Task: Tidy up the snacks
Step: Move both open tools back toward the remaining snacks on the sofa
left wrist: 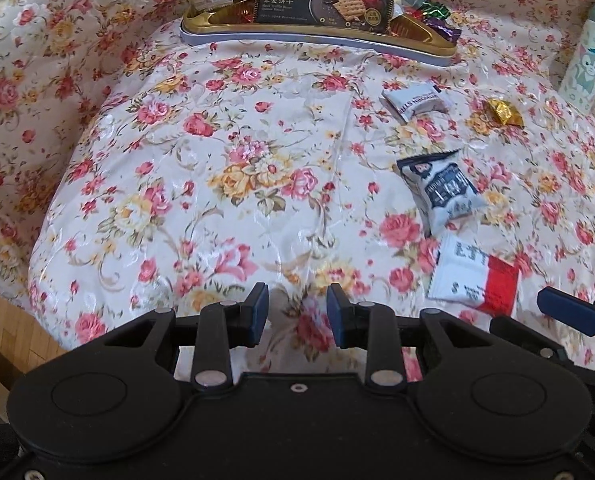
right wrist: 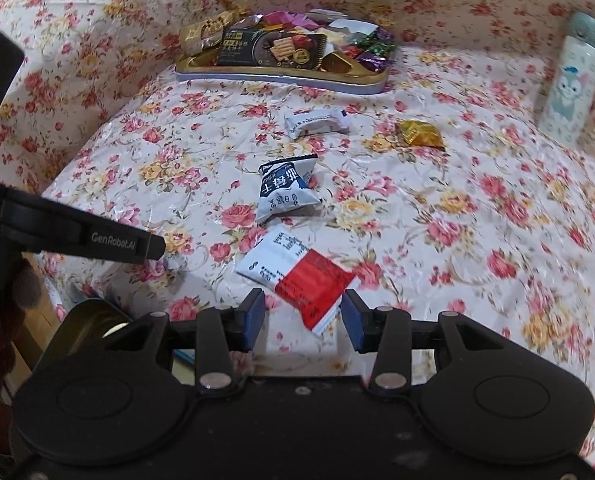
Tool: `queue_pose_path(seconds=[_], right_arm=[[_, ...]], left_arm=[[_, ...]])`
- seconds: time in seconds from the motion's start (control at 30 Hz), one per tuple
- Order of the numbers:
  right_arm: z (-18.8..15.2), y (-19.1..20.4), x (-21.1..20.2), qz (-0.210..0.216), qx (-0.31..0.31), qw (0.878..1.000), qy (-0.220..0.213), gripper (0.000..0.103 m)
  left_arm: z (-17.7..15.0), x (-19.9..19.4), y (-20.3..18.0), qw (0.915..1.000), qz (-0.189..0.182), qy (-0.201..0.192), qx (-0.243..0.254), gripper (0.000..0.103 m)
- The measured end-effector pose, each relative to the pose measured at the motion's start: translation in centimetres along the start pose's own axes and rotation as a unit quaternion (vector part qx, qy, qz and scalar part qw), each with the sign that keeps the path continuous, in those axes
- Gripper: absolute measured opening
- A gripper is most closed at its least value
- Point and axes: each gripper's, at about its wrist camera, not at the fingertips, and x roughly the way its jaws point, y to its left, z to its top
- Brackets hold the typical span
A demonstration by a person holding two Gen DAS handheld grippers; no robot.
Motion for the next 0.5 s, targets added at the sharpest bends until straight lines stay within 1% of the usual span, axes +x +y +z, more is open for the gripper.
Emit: queue_pose_path(seconds=[0.33, 0.5], right_arm=[[1.0, 0.9, 2.0, 0.000, -0.058, 0.998, 0.000, 0.048], [1.4, 1.1, 2.7, 0.008, -0.070, 0.997, -0.003, 0.050]], left_arm=[[1.3, 0.9, 0.4, 0.9999, -0.008, 0.001, -0.007, 0.040], [1.7, 0.9, 0.5, 0.9999, -0.010, -0.002, -0.006, 0.040]])
